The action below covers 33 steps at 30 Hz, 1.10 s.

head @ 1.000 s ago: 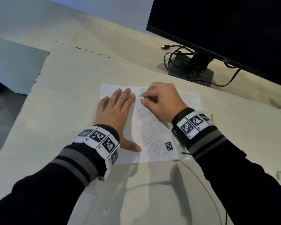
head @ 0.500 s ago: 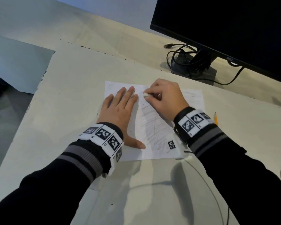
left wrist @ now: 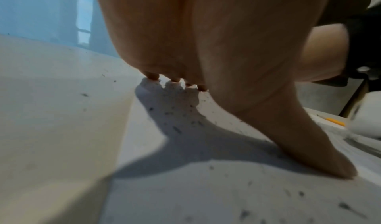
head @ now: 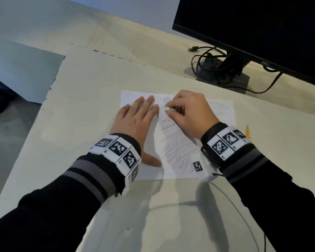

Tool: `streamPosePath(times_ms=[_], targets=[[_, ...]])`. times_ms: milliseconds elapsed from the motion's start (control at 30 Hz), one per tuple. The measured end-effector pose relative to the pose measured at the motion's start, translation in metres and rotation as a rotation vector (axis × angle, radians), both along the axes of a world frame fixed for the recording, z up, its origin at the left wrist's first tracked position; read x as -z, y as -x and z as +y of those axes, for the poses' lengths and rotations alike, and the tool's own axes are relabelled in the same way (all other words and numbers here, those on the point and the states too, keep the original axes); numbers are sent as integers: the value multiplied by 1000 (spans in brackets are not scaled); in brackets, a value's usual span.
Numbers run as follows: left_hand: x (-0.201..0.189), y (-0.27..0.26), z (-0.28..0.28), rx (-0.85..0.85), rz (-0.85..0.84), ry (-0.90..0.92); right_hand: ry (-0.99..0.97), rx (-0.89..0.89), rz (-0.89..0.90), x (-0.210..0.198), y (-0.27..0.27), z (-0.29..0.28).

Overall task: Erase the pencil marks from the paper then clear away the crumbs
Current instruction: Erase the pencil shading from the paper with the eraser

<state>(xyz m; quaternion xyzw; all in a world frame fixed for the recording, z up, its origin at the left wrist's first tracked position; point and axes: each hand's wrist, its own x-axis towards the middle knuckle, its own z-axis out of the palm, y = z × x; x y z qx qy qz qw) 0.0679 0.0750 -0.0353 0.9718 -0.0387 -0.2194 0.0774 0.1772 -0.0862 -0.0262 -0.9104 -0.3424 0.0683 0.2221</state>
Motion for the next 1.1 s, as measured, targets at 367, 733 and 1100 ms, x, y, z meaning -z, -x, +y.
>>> streamPosePath(times_ms=[367, 733, 1100], targets=[[0, -2, 0, -4, 25, 17, -8, 2, -26, -2, -6, 1], [0, -1, -1, -15, 25, 9, -21, -70, -8, 0, 9, -5], [-1, -1, 0, -10, 28, 20, 13, -184, 61, -3, 27, -7]])
